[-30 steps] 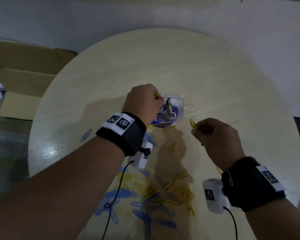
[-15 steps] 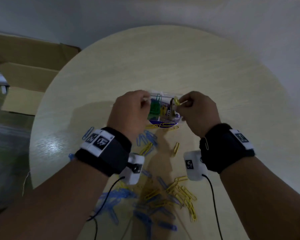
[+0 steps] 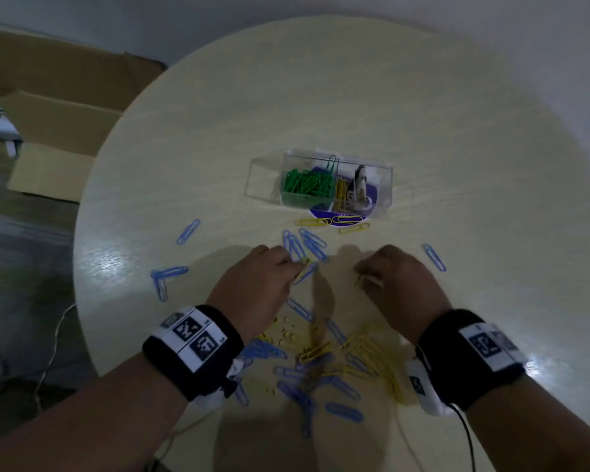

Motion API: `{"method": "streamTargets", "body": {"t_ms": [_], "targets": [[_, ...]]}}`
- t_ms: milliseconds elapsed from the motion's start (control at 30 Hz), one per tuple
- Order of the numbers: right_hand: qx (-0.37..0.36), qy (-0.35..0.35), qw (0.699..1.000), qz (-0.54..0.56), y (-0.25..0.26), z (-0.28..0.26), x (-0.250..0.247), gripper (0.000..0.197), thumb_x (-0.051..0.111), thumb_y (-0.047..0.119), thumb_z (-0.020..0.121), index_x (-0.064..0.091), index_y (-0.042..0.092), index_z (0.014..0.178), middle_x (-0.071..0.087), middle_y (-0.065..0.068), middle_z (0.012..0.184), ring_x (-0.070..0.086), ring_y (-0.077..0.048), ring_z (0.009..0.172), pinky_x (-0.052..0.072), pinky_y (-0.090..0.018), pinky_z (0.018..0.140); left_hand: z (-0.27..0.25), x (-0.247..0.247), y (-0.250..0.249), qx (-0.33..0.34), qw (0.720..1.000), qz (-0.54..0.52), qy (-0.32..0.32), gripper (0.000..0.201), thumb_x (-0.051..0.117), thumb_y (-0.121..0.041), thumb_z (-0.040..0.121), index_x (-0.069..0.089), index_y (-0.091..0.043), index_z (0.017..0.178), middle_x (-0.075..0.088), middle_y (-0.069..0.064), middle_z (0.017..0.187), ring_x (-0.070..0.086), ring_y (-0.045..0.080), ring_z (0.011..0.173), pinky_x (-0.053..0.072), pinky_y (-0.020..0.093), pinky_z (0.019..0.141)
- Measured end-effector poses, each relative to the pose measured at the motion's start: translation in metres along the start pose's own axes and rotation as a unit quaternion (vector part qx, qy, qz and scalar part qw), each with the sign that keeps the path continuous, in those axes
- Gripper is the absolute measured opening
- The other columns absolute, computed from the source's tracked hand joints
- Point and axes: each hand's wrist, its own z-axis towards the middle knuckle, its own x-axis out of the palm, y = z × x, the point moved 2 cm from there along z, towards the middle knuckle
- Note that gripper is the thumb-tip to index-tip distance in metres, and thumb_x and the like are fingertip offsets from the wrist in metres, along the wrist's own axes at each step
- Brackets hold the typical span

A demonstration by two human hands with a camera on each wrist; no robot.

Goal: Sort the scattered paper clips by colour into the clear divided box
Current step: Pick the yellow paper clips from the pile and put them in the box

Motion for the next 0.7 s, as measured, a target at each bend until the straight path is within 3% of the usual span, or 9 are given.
{"method": "streamTargets", "body": {"t_ms": [167, 267, 333, 433, 533, 700], "targets": [[0.011, -0.007, 1.0, -0.019, -0.005, -0.012, 0.002, 0.022, 0.069, 0.017, 0.076, 0.071, 0.02, 0.098, 0.062, -0.005, 0.091, 0.064, -0.029, 0.084, 0.05, -0.033, 0.075, -0.01, -0.004, 0.005, -0.047, 0.994, -0.095, -0.009, 0.03, 0.064, -0.017, 0.085, 0.064, -0.024, 0.114, 0.062, -0.001, 0.104, 0.056, 0.024, 0.096, 0.05, 0.037, 0.082], [-0.001, 0.012, 0.999, -0.047, -0.006, -0.011, -0.001, 0.02, 0.069, 0.016, 0.074, 0.07, 0.021, 0.094, 0.06, -0.006, 0.088, 0.062, -0.031, 0.083, 0.048, -0.033, 0.073, -0.008, -0.005, 0.007, -0.099, 0.99, -0.103, -0.018, 0.019, 0.065, -0.032, 0.088, 0.062, -0.021, 0.104, 0.058, -0.001, 0.098, 0.057, 0.02, 0.091, 0.048, 0.034, 0.076], [0.009, 0.027, 0.998, -0.063, -0.007, -0.01, -0.003, 0.011, 0.068, 0.019, 0.075, 0.068, 0.023, 0.085, 0.055, -0.004, 0.085, 0.06, -0.032, 0.081, 0.046, -0.034, 0.071, -0.007, 0.0, 0.007, -0.111, 0.99, -0.083, -0.002, 0.012, 0.065, -0.029, 0.088, 0.063, -0.019, 0.094, 0.051, -0.002, 0.089, 0.056, 0.024, 0.086, 0.042, 0.032, 0.07], [0.011, 0.038, 0.997, -0.071, -0.006, -0.006, -0.006, 0.006, 0.068, 0.017, 0.073, 0.067, 0.021, 0.076, 0.054, -0.007, 0.082, 0.059, -0.035, 0.077, 0.047, -0.036, 0.072, -0.008, 0.001, 0.01, -0.128, 0.986, -0.098, 0.031, 0.006, 0.063, -0.023, 0.09, 0.062, -0.017, 0.089, 0.043, -0.005, 0.085, 0.053, 0.025, 0.086, 0.038, 0.031, 0.071], [-0.01, -0.001, 0.999, -0.053, 0.0, 0.007, -0.013, 0.009, 0.071, 0.012, 0.069, 0.066, 0.018, 0.073, 0.058, -0.008, 0.083, 0.059, -0.033, 0.077, 0.043, -0.034, 0.075, -0.009, -0.008, 0.012, -0.111, 0.989, -0.093, 0.026, 0.004, 0.062, -0.02, 0.09, 0.063, -0.017, 0.089, 0.05, -0.002, 0.084, 0.055, 0.026, 0.086, 0.038, 0.032, 0.071], [-0.087, -0.054, 0.991, -0.089, 0.015, 0.041, -0.017, 0.01, 0.067, 0.005, 0.066, 0.066, 0.012, 0.073, 0.07, -0.012, 0.102, 0.062, -0.034, 0.082, 0.038, -0.034, 0.081, 0.03, -0.026, 0.0, -0.03, 0.995, -0.063, -0.064, 0.006, 0.067, -0.013, 0.084, 0.062, -0.015, 0.082, 0.058, 0.006, 0.085, 0.053, 0.029, 0.083, 0.046, 0.039, 0.071]]}}
